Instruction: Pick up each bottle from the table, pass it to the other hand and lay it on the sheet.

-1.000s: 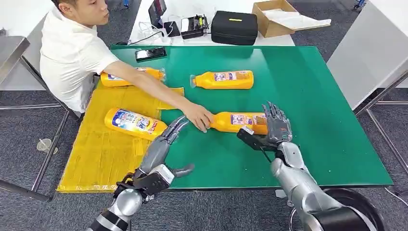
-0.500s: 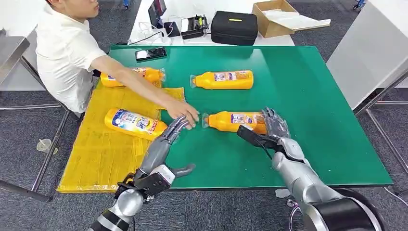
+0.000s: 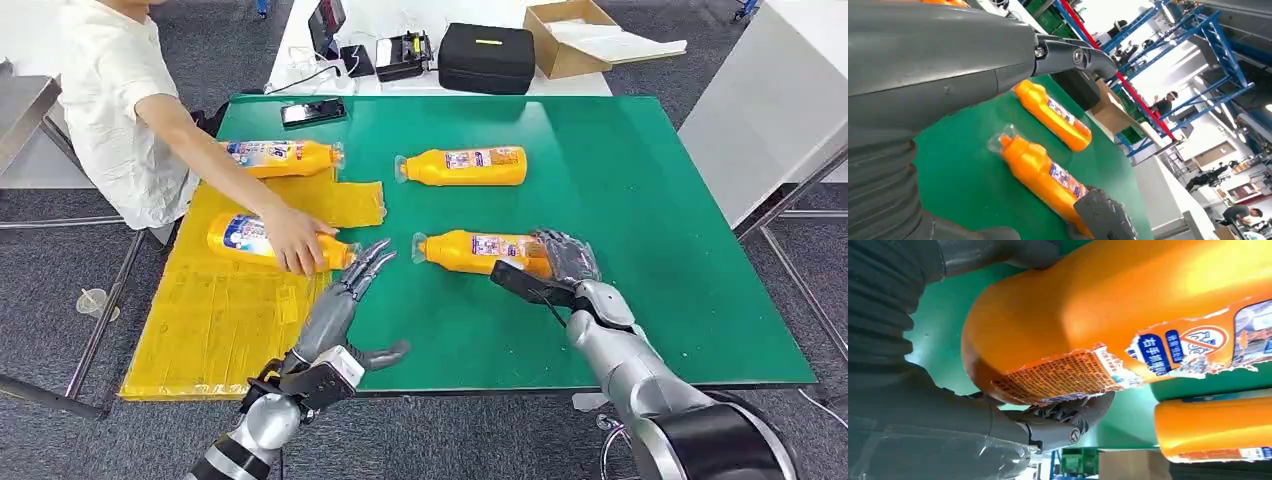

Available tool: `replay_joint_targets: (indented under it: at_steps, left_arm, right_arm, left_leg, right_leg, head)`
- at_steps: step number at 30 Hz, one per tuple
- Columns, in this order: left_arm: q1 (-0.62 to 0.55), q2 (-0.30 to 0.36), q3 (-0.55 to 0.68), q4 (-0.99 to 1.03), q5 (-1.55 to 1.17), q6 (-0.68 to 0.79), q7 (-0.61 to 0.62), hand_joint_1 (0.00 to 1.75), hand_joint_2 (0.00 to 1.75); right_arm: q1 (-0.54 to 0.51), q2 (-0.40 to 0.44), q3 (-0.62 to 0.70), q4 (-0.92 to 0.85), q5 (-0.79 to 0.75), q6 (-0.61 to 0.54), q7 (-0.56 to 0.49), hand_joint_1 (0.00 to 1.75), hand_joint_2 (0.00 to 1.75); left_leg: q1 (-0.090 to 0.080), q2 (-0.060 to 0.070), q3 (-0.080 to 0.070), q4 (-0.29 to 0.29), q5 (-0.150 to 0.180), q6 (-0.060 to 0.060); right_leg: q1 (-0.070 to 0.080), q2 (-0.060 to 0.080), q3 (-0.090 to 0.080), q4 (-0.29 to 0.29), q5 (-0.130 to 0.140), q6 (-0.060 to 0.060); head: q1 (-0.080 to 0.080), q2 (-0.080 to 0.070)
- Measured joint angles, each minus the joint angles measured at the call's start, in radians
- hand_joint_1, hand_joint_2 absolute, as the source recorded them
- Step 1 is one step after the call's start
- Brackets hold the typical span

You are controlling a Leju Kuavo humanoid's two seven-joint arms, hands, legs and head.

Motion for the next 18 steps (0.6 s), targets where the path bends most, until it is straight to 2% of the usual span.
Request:
replay_joint_targets:
  at_steps: [13,16,18]
  left_arm:
    - [0.0,0.0,-0.004,0.0,0.031,-0.006,-0.021,0.0,1.75]
    - [0.002,-0.001,-0.004,0.0,0.073,-0.019,-0.034,0.0,1.75]
    - [0.009,-0.009,0.002,0.0,0.142,-0.037,-0.039,0.0,1.75]
  right_arm:
    - [-0.009,-0.002,0.001,0.009,-0.03,0.048,-0.028,1.75,1.75]
    - [-0.006,-0.003,-0.007,0.01,-0.108,0.081,-0.09,1.75,1.75]
    - [0.007,-0.002,-0.034,0.01,-0.215,0.119,-0.178,1.75,1.75]
  left_leg:
    - [0.0,0.0,0.001,0.0,0.0,0.0]
    - [0.0,0.0,0.001,0.0,0.0,0.0]
    - [0.0,0.0,0.001,0.0,0.0,0.0]
  right_leg:
    - [0.0,0.0,0.0,0.0,0.0,0.0]
    - [0.0,0.0,0.001,0.0,0.0,0.0]
    - [0.0,0.0,0.001,0.0,0.0,0.0]
  head:
    - [0.0,0.0]
    - [0.0,0.0]
    - [0.0,0.0]
